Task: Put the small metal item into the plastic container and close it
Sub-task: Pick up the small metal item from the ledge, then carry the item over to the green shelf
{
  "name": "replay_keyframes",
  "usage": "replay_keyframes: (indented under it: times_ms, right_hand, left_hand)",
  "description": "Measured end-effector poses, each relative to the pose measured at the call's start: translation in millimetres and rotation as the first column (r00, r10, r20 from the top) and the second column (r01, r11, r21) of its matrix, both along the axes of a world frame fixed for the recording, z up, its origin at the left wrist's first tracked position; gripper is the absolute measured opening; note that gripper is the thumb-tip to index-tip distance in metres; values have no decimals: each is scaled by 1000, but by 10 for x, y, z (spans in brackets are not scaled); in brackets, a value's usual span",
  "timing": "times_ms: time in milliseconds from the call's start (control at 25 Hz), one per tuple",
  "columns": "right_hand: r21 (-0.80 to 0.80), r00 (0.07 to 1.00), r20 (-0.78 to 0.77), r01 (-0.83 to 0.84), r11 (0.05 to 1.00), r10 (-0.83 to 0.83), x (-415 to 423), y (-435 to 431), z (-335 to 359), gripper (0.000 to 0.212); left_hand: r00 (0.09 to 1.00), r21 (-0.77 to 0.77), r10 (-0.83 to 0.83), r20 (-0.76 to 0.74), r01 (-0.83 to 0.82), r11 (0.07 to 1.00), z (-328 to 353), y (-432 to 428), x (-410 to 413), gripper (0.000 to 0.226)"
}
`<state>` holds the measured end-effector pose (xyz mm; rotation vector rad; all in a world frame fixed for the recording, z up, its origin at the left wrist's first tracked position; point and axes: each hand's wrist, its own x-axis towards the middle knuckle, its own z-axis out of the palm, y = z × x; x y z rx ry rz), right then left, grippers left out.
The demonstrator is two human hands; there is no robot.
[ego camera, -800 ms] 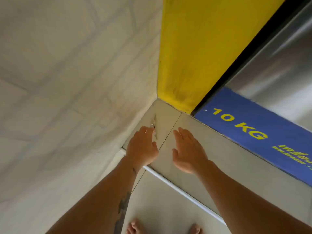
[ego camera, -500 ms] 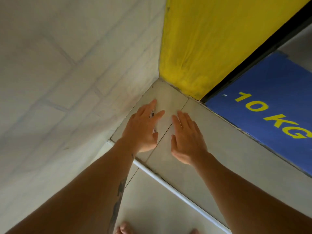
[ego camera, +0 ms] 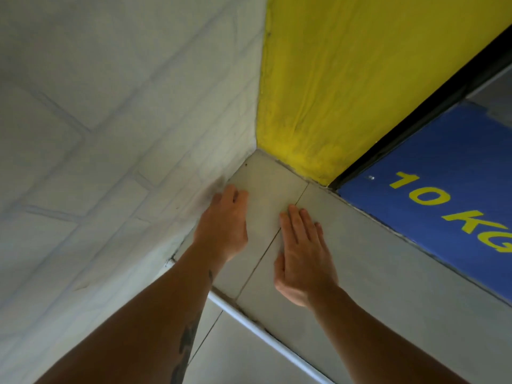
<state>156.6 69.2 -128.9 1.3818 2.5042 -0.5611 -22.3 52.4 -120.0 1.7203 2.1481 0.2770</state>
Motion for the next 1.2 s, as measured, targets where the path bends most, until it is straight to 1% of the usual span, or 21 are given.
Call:
replay_keyframes:
  times_ms: [80,120,240,280,320,400,480,560,680,720,800,920,1000,1120,1200]
  right_hand:
    - [-138,1000,11,4,990,-3,-16,102,228,75]
    - [-181,1000,13,21,983,-19,-11,126,392,72]
    - [-205,999,-30,27,978,-34,-8,84,1020,65]
    - [-205,999,-39,27,978,-36,-4,27,1246,63]
    - [-201,998,-46,31,979,-41,-4,-47,1488,59]
    - [-161,997,-68,31,986,-42,-15,-168,2062,52]
    - [-126,993,-106,38,991,-52,-37,-253,2662,48]
    - [-106,988,-149,11,994,-27,-46,-373,3288,48]
    - [-41,972,-235,-40,998,29,-3,-608,4260,47]
    - [-14,963,-266,-57,998,51,24,-698,4556,47]
    - [46,943,-310,-109,993,118,76,-887,5100,47]
    - [100,909,-355,-196,975,219,143,-1226,5743,49]
    - [138,877,-368,-278,951,310,181,-1534,6136,50]
    - [171,804,-391,-414,894,447,147,-2103,6624,51]
    - [189,735,-406,-515,836,544,46,-2574,6906,51]
  left_hand:
    - [978,-97,152,142,-140,985,243,-53,48,16]
    - [956,-157,221,192,-193,969,398,-113,68,16]
    - [892,-276,331,306,-250,928,927,-332,91,7]
    - [858,-307,376,349,-275,911,1156,-387,112,3]
    - [817,-333,432,383,-314,889,1406,-450,134,4]
    - [695,-384,572,435,-431,816,2017,-594,171,13]
    - [588,-433,651,479,-487,759,2696,-753,244,21]
    - [499,-445,677,541,-513,734,3341,-948,287,24]
    - [324,-416,712,623,-634,652,4285,-1283,360,22]
    - [279,-406,711,645,-664,628,4577,-1408,409,20]
    - [217,-372,687,694,-709,600,5133,-1692,511,18]
    - [119,-326,638,761,-780,534,5802,-2193,679,25]
    - [69,-300,614,786,-826,477,6209,-2640,811,27]
    - [53,-230,582,812,-887,401,6747,-3457,1002,30]
    - [33,-181,581,813,-935,306,7060,-4102,1095,25]
